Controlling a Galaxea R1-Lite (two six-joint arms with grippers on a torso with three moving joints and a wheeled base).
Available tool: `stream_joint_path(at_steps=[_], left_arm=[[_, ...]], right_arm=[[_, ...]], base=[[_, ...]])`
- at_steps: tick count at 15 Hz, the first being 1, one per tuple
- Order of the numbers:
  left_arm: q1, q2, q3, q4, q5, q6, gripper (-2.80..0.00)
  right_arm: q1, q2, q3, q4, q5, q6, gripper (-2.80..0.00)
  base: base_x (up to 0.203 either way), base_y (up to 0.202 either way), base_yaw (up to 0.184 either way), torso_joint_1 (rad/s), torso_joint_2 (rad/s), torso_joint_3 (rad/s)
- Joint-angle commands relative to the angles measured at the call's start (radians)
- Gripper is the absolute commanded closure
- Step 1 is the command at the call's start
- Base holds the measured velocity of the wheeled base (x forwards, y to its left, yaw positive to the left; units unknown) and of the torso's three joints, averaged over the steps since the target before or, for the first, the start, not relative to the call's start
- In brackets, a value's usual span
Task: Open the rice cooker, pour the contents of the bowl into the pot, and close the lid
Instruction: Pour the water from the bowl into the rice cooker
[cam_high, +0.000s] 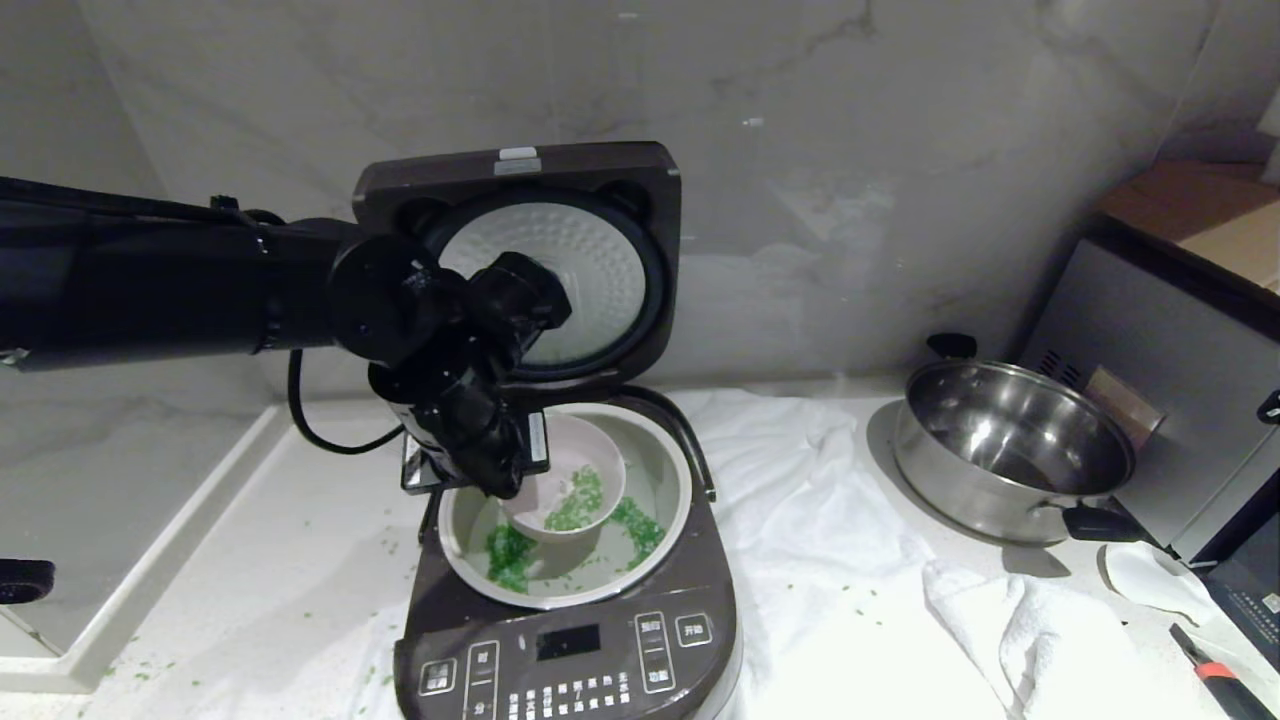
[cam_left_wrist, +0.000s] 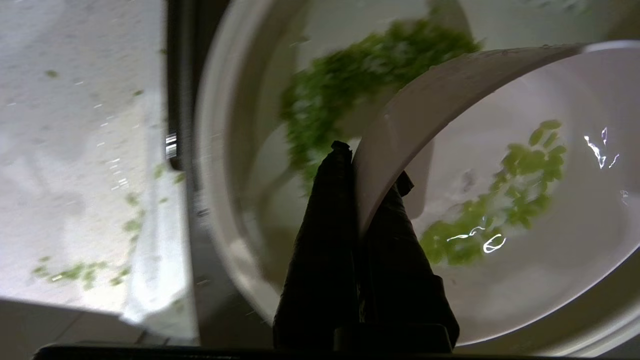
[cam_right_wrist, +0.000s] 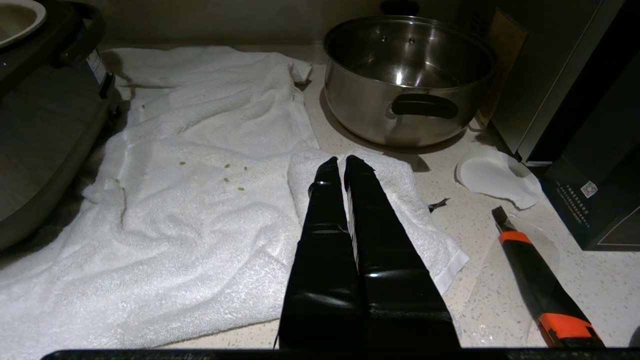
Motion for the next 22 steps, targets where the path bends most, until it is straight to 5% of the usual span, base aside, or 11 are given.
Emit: stream_joint_path(at_steps=[1,7,10,12,16,20,22], left_arm=[[-0.031,0.031,0.01,-0.09,0.022,-0.039,0.0],[-0.042,0.079,0.078,-0.229,0.065,-0.047,0.0],[-0.039,0.048,0.221,-0.506,0.064,-0.03,0.0],[-0.036,0.023,0.359,-0.792,0.064,0.018,0.0],[-0.026,0.006,0.636,-1.509,0.098,0.207,0.0],[-0.019,0.098,0.869,-2.203,0.162,0.483,0.0],[-0.017,0.193,0.913,-2.338,0.274,0.68,0.0]], right_arm=[[0.0,-0.001,0.0,0.0,0.0,0.0,0.0],[0.0,-0.001,0.0,0.0,0.0,0.0,0.0],[0.0,-0.001,0.0,0.0,0.001,0.0,0.0],[0.0,-0.001,0.0,0.0,0.0,0.0,0.0],[0.0,-0.001,0.0,0.0,0.0,0.0,0.0],[0.0,-0.001,0.0,0.0,0.0,0.0,0.0],[0.0,0.0,0.0,0.0,0.0,0.0,0.0]], base=[[0.0,0.0,0.0,0.0,0.0,0.0],[0.0,0.0,0.0,0.0,0.0,0.0],[0.0,0.0,0.0,0.0,0.0,0.0],[0.0,0.0,0.0,0.0,0.0,0.0],[0.0,0.0,0.0,0.0,0.0,0.0],[0.0,0.0,0.0,0.0,0.0,0.0],[0.0,0.0,0.0,0.0,0.0,0.0]])
